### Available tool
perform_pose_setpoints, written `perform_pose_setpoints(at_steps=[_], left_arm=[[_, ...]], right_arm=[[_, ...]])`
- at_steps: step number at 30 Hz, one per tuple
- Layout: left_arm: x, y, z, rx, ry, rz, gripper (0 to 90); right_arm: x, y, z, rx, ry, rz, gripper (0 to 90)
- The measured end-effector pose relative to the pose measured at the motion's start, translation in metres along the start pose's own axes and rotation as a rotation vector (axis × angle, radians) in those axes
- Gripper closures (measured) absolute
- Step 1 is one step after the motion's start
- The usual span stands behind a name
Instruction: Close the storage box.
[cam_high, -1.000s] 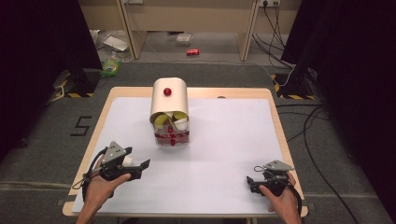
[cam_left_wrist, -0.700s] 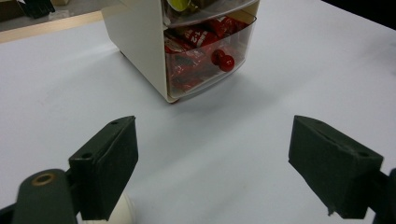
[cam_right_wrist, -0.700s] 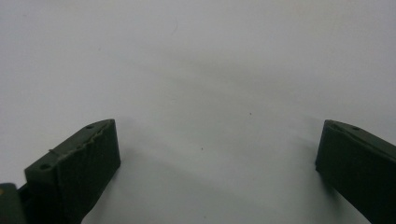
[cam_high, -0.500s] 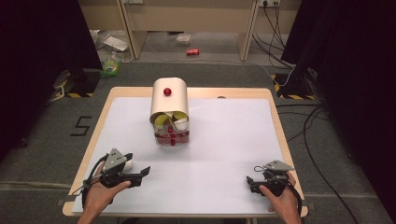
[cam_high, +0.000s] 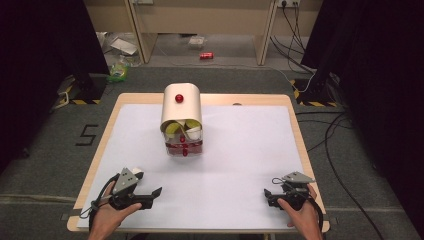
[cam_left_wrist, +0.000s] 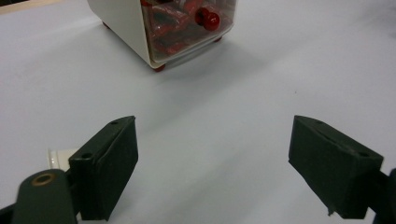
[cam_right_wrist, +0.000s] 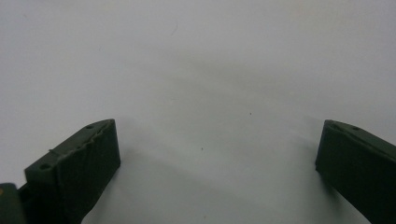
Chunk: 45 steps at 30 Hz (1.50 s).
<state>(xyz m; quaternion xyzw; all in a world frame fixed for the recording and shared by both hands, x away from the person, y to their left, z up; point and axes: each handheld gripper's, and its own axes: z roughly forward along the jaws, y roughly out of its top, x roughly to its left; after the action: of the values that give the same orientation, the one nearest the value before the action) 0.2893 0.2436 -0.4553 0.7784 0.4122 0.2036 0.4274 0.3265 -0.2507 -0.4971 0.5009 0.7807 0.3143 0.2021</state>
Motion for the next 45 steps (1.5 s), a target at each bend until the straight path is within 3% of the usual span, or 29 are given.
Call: perform_pose_setpoints(at_steps=[22,45], left_arm=[[-0.007,-0.027,0.004,0.058,0.005,0.022,15.6],[-0.004,-0.051,0.001,0.107,0.024,0.007,15.6]], right_arm=[[0.0,0.0,0.0,0.0,0.0,0.0,0.3],[0.0,0.0,0.0,0.0,0.0,0.0,0.4]])
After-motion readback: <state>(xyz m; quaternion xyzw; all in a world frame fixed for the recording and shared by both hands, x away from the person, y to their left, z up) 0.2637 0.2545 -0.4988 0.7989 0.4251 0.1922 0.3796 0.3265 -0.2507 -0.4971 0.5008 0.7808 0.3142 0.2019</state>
